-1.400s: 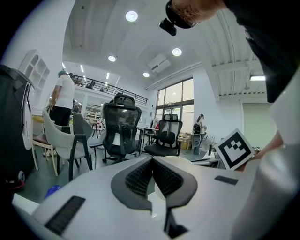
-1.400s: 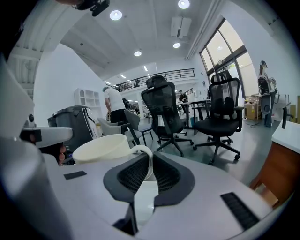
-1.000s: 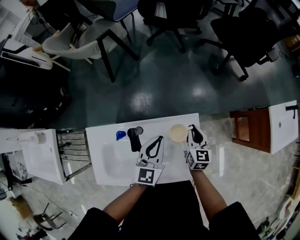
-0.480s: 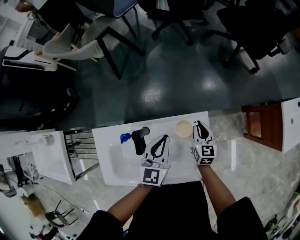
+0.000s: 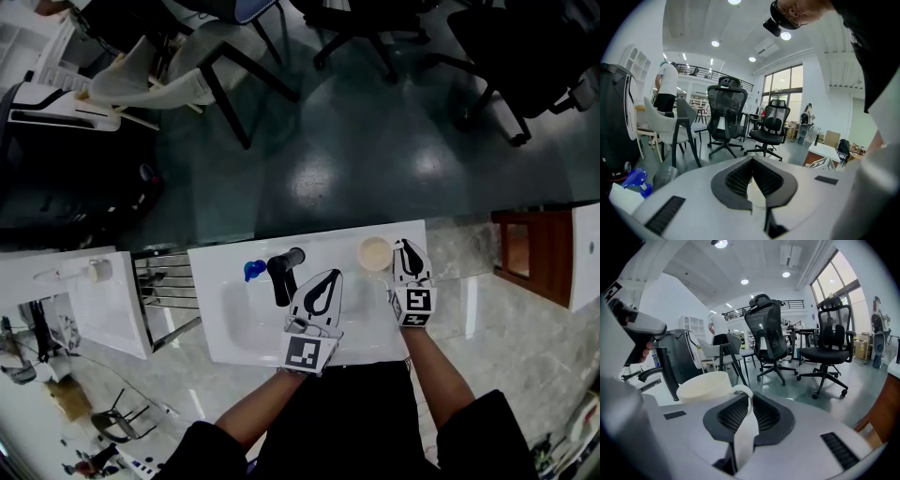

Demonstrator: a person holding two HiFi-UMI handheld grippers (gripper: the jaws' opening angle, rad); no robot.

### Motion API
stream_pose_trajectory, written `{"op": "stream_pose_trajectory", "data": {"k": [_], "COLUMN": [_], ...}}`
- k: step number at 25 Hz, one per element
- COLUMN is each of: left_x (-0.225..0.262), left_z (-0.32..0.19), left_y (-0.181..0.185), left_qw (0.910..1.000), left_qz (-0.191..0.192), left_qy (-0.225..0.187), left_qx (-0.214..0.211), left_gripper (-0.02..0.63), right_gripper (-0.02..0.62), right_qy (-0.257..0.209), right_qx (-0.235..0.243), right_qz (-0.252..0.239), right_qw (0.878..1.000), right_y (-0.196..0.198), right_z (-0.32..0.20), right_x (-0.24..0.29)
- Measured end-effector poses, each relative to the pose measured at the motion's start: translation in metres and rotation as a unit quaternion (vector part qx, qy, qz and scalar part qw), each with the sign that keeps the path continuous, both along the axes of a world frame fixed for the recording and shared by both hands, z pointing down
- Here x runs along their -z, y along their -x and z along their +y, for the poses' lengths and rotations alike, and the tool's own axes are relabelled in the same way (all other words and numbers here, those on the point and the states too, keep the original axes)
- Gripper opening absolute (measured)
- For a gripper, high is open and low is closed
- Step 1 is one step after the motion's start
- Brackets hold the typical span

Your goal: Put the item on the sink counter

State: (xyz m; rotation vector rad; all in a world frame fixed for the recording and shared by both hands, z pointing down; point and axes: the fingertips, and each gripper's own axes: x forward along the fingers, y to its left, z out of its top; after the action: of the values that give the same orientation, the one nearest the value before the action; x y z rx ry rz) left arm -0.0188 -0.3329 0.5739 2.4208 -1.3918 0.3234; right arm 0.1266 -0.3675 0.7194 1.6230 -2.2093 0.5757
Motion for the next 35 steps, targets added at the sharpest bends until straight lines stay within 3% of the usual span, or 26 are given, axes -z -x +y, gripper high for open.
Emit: {"op": "stream_pose_trajectory", "data": {"k": [6, 12, 15, 18, 21, 29, 35], "left_x": [-0.010, -0.007, -0.001, 0.005, 0.009, 0.023, 0.039], "left_z": [0.009, 0.014, 0.021, 0.029, 0.034, 0.052, 0.077], "left_y": [-0.009, -0.011, -0.011, -0.010, -0.008, -0.006, 0.008], "left_qw": [0.9996, 0.9994, 0.9986, 0.9981, 0.9985, 0.9985, 0.9990], "left_qz": [0.005, 0.007, 0.029, 0.046, 0.040, 0.044, 0.045], "left_qy": [0.025, 0.024, 0.022, 0.012, 0.014, 0.009, 0.005], "left_qx": [-0.016, -0.023, -0.037, -0.040, -0.036, -0.030, 0.001], "left_gripper": [0.014, 0.013, 0.014, 0.014, 0.012, 0.012, 0.012], "right_gripper": [0.048, 0.049, 0.052, 0.112, 0.143, 0.147, 0.146], "right_qy": [0.000, 0.012, 0.019, 0.024, 0.025, 0.022, 0.011], "right_qx": [0.001, 0.000, 0.000, -0.009, -0.017, -0.014, -0.006], "right_qz": [0.007, 0.003, 0.003, 0.002, 0.000, 0.006, 0.010], "right_qw": [1.000, 1.000, 1.000, 1.000, 1.000, 1.000, 1.000], "right_y": [-0.005, -0.002, -0.003, -0.009, -0.017, -0.023, -0.018], "right_z": [0.003, 0.004, 0.007, 0.008, 0.012, 0.024, 0.045], "right_x": [-0.006, -0.007, -0.008, -0.008, -0.005, 0.000, 0.019]}}
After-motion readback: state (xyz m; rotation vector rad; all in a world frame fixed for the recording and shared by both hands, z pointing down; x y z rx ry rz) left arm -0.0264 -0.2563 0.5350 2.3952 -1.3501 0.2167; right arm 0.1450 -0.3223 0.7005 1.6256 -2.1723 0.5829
